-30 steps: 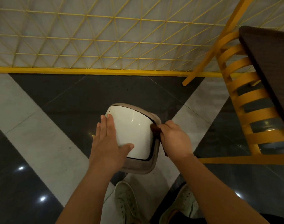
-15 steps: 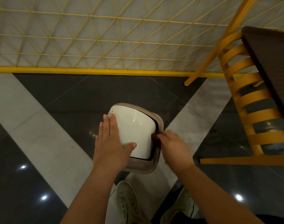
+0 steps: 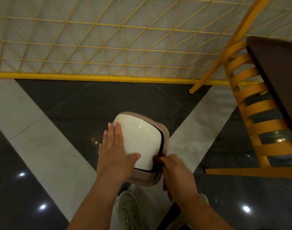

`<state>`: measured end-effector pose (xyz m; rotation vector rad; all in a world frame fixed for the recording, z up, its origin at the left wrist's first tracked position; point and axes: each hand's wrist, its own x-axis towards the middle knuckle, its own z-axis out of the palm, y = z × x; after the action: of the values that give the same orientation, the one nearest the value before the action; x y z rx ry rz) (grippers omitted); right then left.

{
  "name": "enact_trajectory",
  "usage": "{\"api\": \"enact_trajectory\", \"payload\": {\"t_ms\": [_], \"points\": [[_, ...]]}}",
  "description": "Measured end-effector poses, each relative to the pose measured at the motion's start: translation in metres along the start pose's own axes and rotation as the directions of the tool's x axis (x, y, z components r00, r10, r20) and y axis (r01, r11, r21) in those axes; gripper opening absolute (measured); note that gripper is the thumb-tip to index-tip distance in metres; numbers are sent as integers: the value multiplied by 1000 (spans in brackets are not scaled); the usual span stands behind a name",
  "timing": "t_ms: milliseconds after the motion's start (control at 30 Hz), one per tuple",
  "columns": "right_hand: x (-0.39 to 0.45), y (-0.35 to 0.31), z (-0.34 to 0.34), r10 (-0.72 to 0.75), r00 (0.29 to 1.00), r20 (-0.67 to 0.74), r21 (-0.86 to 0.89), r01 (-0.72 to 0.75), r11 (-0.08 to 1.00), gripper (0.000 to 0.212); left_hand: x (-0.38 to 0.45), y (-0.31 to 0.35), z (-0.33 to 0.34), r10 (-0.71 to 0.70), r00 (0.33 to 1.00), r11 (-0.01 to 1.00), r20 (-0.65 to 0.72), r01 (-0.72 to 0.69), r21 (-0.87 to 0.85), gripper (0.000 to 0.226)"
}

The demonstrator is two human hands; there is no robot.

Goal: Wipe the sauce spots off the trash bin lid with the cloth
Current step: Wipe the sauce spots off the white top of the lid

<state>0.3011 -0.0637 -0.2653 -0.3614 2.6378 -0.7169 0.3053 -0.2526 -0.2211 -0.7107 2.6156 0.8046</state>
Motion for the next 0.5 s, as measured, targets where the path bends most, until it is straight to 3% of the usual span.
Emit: {"api": "enact_trajectory", "payload": {"t_ms": [200,367,500], "points": [[-18,2,-19,-66,994,91,57,61,997,31,2,4,-7,137,987,986,86,-144,80,117],[12,-18,-69,57,975,-214,271,3,962,23,-7,-6,-21,30,999,998,-30,-28,62,144],[53,-34,-83,-75,919,-387,55,105,993,32,-18,-13,-29,-130,988,991,-81,128,-28,144]]}}
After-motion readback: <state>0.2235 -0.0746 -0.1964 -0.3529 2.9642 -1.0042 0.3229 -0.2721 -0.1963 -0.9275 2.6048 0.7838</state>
